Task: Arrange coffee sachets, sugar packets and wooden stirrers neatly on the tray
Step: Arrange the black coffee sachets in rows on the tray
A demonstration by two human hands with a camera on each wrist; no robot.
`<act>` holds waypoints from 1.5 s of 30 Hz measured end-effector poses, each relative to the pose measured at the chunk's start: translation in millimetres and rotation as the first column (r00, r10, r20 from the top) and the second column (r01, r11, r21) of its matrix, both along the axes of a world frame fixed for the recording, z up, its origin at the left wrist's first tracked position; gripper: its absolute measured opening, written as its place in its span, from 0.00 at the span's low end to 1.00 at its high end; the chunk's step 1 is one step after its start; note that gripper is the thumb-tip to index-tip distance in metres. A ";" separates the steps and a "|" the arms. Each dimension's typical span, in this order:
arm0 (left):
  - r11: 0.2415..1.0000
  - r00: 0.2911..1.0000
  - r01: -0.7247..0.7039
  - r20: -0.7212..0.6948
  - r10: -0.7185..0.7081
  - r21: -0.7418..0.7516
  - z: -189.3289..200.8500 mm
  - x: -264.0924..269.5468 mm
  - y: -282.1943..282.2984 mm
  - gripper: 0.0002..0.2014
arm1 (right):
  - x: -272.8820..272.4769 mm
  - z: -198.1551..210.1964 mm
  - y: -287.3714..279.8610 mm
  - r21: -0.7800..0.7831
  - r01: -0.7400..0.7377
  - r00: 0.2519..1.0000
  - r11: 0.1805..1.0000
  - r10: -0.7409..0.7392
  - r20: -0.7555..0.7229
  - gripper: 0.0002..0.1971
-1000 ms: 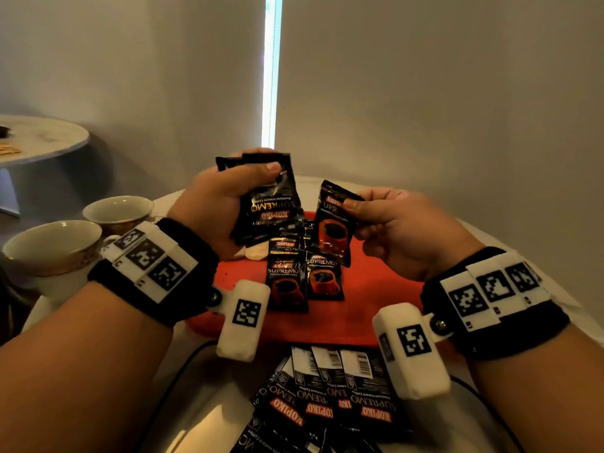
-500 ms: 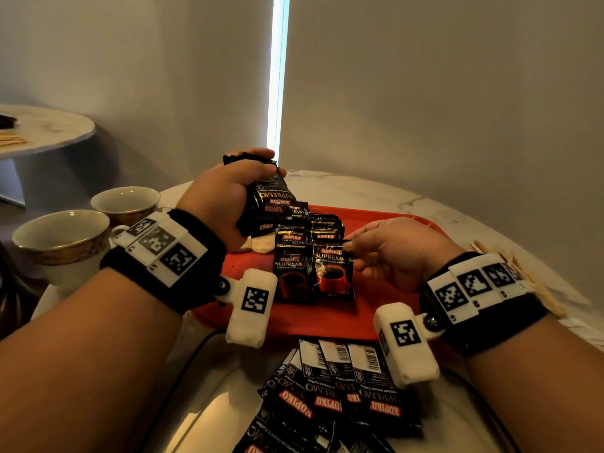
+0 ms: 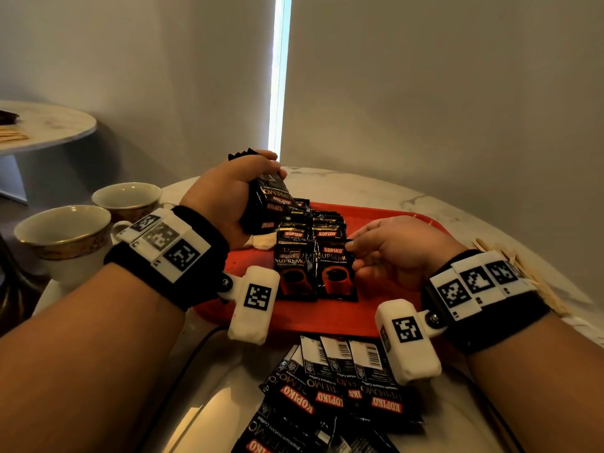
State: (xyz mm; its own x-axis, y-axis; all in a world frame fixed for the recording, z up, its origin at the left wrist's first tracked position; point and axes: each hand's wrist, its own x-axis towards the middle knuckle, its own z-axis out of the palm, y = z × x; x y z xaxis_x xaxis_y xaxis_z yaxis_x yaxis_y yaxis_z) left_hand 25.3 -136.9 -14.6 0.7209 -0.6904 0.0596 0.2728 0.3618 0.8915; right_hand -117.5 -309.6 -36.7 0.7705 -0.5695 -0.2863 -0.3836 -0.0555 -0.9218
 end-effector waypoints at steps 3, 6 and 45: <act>1.000 1.000 -0.001 -0.005 0.001 0.028 -0.2 -1.5 0.2 0.09 | -0.9 0.0 -0.1 -0.020 -0.007 1.000 1.000 0.007 -0.015 0.07; 0.998 1.000 0.012 -0.030 -0.010 0.061 0.1 -2.7 1.2 0.07 | -0.8 0.5 0.1 -0.034 -0.012 1.000 0.999 0.011 -0.026 0.06; 0.893 0.893 0.450 -0.009 -0.450 0.005 -10.8 -28.7 -11.0 0.22 | -12.2 27.9 31.9 -0.409 -0.311 0.770 0.858 0.480 0.420 0.20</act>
